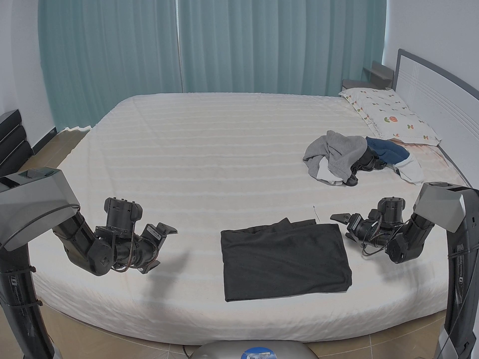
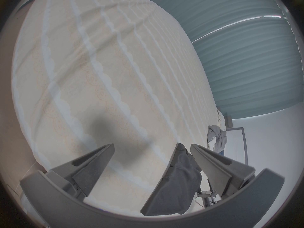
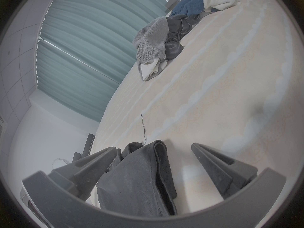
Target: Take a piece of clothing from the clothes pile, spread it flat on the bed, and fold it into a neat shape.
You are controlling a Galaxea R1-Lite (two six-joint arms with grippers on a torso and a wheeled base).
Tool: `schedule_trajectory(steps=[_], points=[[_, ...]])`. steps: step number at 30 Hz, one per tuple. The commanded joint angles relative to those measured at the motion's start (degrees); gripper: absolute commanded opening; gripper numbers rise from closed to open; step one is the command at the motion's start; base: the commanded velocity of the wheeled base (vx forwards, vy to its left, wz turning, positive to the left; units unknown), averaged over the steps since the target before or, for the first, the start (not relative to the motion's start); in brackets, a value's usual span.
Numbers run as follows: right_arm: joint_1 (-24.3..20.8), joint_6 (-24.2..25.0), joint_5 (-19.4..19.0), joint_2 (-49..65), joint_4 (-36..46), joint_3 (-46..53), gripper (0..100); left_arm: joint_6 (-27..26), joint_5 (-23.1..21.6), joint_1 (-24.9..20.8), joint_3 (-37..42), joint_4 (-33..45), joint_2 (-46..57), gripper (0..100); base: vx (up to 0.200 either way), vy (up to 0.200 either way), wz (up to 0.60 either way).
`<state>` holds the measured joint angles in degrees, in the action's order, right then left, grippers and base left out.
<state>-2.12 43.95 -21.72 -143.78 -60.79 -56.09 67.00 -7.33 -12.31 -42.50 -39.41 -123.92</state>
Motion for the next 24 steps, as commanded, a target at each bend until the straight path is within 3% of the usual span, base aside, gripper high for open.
schedule_trajectory(steps=[1, 12, 15, 20, 24], points=[[-0.25, 0.09, -0.07, 1.13, -0.2, 1.25, 100, 0.15, 0.03, -1.22, -0.04, -0.05, 0.43, 100, 0.0, -0.2, 0.0], [-2.01, 0.09, 0.81, 2.62, -0.82, 3.97, 100, 0.15, 0.47, -3.6, -0.31, -0.14, 0.52, 100, 0.0, -0.2, 0.0], [-3.77, 0.7, 1.77, 2.8, -0.9, 4.15, 100, 0.06, 0.65, -3.6, -1.27, -0.23, -0.01, 100, 0.0, 0.0, 0.0], [-7.2, 4.22, 3.79, 2.98, -0.82, 3.35, 100, -0.47, 5.39, -4.65, -5.14, -0.31, -3.26, 100, 0.0, 0.0, 0.0], [-9.13, 4.66, 4.23, 2.98, -0.9, 3.27, 100, -1.87, 5.66, -4.65, -9.18, -0.31, -6.51, 100, 0.0, 0.0, 0.0]])
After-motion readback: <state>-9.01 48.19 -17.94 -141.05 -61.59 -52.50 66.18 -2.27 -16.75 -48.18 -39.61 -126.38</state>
